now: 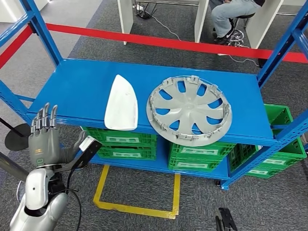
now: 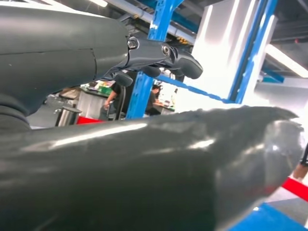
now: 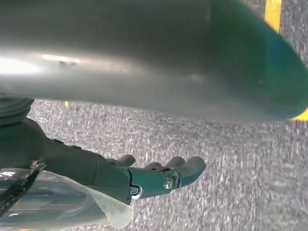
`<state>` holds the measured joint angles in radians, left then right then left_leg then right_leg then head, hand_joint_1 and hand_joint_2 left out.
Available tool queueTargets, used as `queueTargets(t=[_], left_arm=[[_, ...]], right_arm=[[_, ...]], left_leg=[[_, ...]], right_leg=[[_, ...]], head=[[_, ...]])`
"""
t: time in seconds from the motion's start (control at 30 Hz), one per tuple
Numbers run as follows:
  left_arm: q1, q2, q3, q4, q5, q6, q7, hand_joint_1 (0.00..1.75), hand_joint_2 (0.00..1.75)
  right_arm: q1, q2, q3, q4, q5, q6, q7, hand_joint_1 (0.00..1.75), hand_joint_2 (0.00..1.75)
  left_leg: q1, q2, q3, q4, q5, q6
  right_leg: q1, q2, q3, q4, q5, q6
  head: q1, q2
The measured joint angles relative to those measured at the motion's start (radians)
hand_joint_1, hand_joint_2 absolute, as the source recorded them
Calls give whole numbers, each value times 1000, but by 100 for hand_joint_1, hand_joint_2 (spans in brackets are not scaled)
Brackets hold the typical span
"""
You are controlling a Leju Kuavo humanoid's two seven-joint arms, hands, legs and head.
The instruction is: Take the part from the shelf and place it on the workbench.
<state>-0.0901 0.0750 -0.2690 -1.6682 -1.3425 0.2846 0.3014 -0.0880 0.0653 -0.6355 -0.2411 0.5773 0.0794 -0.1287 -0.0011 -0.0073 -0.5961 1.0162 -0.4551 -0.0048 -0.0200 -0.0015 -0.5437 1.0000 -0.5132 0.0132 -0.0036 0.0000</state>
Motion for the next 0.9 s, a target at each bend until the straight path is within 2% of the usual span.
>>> queueTargets(t=[0.27, 0.9], left_arm=[[1, -1, 0, -1, -3, -7, 4, 0, 0], [6, -4, 0, -12, -3, -30, 12, 0, 0]], right_arm=[[1, 0, 0, 0, -3, 0, 0, 0, 0], [3, 0, -2, 0, -5, 0, -3, 0, 0]], left_leg=[[-1, 0, 0, 1, 1, 6], [1, 0, 1, 0, 2, 7]], right_leg=[[-1, 0, 1, -4, 3, 11], [1, 0, 1, -3, 3, 11]], head=[[0, 0], [-1, 0]])
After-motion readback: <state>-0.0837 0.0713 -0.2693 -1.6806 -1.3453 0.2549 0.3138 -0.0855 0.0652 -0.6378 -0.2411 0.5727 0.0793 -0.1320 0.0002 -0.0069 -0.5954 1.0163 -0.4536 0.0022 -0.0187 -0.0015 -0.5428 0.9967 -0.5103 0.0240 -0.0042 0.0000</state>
